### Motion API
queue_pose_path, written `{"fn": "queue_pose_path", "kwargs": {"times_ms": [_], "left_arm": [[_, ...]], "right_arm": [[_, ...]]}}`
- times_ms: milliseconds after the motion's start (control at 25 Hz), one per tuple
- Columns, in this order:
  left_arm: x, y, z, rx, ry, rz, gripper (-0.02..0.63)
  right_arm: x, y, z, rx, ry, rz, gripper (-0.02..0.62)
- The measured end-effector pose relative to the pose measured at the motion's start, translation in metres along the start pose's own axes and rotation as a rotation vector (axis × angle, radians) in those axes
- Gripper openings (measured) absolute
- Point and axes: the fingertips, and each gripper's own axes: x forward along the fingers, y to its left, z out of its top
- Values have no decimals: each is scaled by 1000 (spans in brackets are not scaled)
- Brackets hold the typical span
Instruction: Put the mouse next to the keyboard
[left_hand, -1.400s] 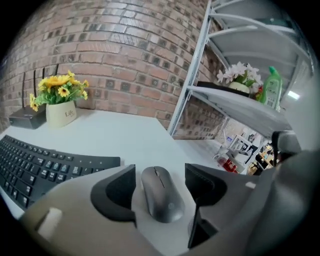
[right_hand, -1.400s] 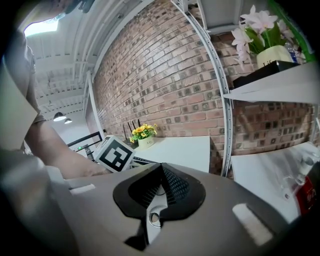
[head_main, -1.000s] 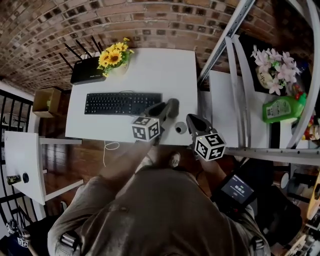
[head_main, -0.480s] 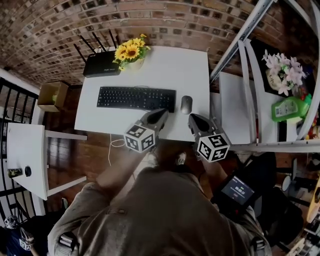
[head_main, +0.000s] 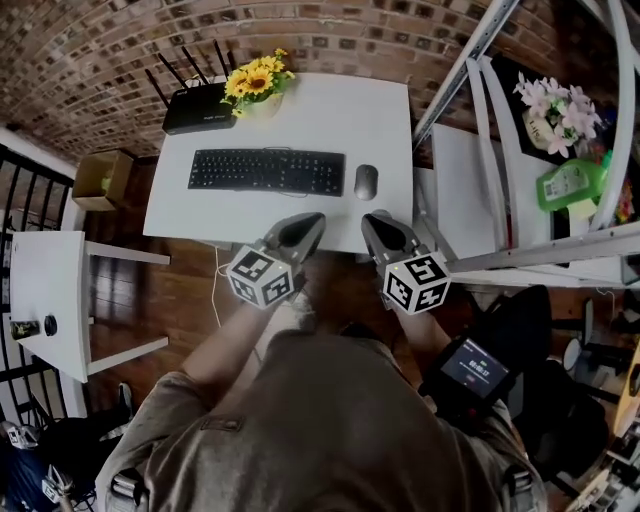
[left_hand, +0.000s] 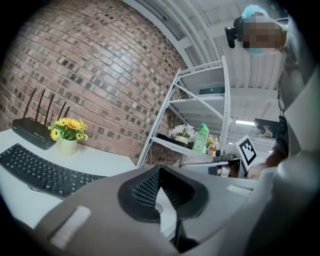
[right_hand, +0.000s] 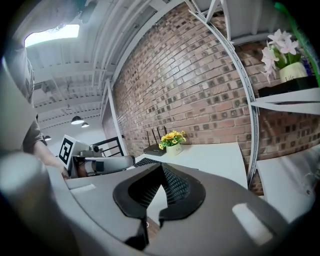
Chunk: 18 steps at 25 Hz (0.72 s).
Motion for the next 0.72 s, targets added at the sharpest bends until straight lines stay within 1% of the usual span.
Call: {"fn": "queue_pose_path", "kwargs": {"times_ms": [200,440,560,720], "left_arm": [[-18,-39,-15,-2,-42,47,2],[-43,-88,-47,-26,-30,110,2],[-53,-103,-43,-5,-31,110,2],[-67,-119,-39,16,-41,85,2]], "right_arm": [[-33,5,-18,-17,4,66,11],[-80,12,-55,15,33,120,11],[-97,20,-52,16,13,131,11],[-118,26,-50,11,-16,118,11]]}}
